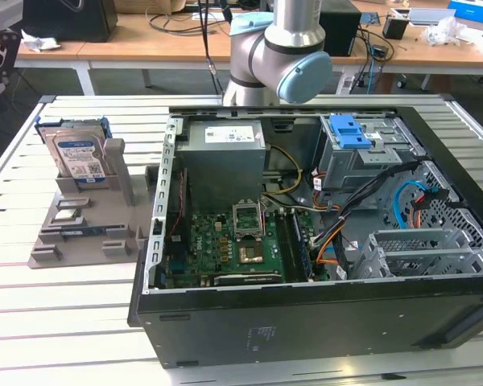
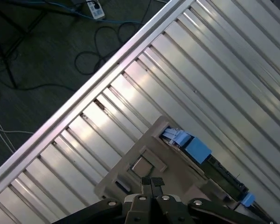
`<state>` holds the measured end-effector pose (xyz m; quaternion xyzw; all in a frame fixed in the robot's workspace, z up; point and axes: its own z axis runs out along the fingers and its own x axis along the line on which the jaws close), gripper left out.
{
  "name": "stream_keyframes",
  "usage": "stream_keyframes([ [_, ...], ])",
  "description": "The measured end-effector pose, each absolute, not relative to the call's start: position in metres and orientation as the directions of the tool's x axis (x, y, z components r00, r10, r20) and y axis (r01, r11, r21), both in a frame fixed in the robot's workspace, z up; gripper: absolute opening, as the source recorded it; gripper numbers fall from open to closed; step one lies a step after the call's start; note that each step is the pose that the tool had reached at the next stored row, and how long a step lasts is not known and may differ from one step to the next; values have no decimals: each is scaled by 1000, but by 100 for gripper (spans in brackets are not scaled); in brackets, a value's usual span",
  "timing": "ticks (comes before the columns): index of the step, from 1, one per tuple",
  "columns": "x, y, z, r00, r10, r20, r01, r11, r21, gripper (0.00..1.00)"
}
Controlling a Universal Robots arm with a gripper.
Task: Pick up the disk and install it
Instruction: 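Pick up the disk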
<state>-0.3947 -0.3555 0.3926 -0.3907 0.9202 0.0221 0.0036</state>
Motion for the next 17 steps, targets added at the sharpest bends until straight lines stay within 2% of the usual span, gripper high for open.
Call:
stream_keyframes([
  [17, -395, -355, 393, -511, -859, -24, -859, 510, 38, 11],
])
